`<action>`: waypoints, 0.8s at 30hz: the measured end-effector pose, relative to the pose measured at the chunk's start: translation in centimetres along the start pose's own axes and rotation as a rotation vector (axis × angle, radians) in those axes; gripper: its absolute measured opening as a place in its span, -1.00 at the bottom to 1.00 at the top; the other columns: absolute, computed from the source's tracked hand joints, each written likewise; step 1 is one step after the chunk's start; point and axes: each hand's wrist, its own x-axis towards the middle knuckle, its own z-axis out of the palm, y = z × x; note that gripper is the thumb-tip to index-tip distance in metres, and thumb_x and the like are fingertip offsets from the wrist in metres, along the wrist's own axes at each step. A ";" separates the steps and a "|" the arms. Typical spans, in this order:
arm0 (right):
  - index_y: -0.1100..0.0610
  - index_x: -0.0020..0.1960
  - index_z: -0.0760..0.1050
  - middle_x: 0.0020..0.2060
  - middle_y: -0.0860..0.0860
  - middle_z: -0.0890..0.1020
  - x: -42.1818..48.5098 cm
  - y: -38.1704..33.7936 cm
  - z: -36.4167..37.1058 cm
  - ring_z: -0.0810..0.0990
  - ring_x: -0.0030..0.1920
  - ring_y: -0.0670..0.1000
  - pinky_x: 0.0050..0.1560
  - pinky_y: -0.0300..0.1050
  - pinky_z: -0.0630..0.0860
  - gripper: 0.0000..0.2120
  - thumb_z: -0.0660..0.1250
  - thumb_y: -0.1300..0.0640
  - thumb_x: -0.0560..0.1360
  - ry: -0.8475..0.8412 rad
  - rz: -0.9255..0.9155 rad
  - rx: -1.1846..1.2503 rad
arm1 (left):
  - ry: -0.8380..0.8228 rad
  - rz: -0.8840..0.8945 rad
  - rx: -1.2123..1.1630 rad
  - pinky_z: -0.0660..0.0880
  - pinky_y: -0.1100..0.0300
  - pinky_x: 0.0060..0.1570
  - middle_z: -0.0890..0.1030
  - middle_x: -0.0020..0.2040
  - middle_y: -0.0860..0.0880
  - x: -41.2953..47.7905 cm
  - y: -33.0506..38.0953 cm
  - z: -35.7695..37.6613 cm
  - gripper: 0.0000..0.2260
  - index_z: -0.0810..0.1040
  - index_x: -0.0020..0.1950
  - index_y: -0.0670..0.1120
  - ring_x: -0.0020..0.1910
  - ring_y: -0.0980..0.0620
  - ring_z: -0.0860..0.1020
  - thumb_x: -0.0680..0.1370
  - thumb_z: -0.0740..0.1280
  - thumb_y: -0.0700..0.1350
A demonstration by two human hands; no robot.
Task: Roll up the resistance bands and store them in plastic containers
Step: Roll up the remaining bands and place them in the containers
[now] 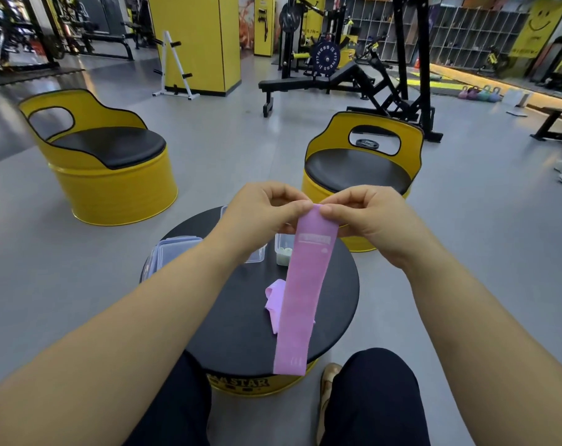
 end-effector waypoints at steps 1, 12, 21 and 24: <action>0.19 -0.11 0.62 -0.27 0.02 0.68 0.0 0.0 0.0 0.68 -0.25 -0.06 -0.30 -0.30 0.56 -0.94 0.42 0.22 0.43 -0.001 -0.008 0.003 | 0.005 0.004 0.009 0.61 0.18 -0.18 0.65 -0.26 -0.08 0.0 0.0 0.0 -0.90 0.59 -0.21 -0.09 -0.26 0.02 0.61 0.50 0.37 -0.24; 0.19 -0.12 0.63 -0.32 -0.01 0.69 -0.4 0.5 0.6 0.67 -0.28 -0.07 -0.31 -0.30 0.56 -0.96 0.40 0.25 0.44 -0.029 -0.099 -0.020 | -0.023 0.081 0.122 0.62 0.05 -0.10 0.69 -0.19 -0.17 -0.6 -0.4 -0.4 -0.94 0.63 -0.16 -0.09 -0.17 -0.09 0.67 0.47 0.41 -0.24; 0.18 -0.09 0.58 -0.31 -0.04 0.70 -0.2 0.8 0.6 0.67 -0.27 -0.07 -0.27 -0.24 0.60 -0.89 0.32 0.32 0.45 -0.054 -0.036 0.259 | -0.022 0.010 -0.143 0.61 0.17 -0.20 0.70 -0.23 -0.03 -0.6 -0.3 -0.5 -0.88 0.66 -0.13 -0.10 -0.21 0.04 0.65 0.47 0.38 -0.30; 0.16 -0.12 0.59 -0.31 -0.02 0.69 -0.1 0.9 0.5 0.67 -0.26 -0.05 -0.23 -0.19 0.62 -0.91 0.34 0.29 0.41 -0.064 -0.067 0.254 | -0.057 0.002 -0.185 0.61 0.17 -0.20 0.70 -0.22 -0.03 -0.7 -0.1 -0.7 -0.80 0.68 -0.20 -0.05 -0.20 0.04 0.65 0.47 0.35 -0.32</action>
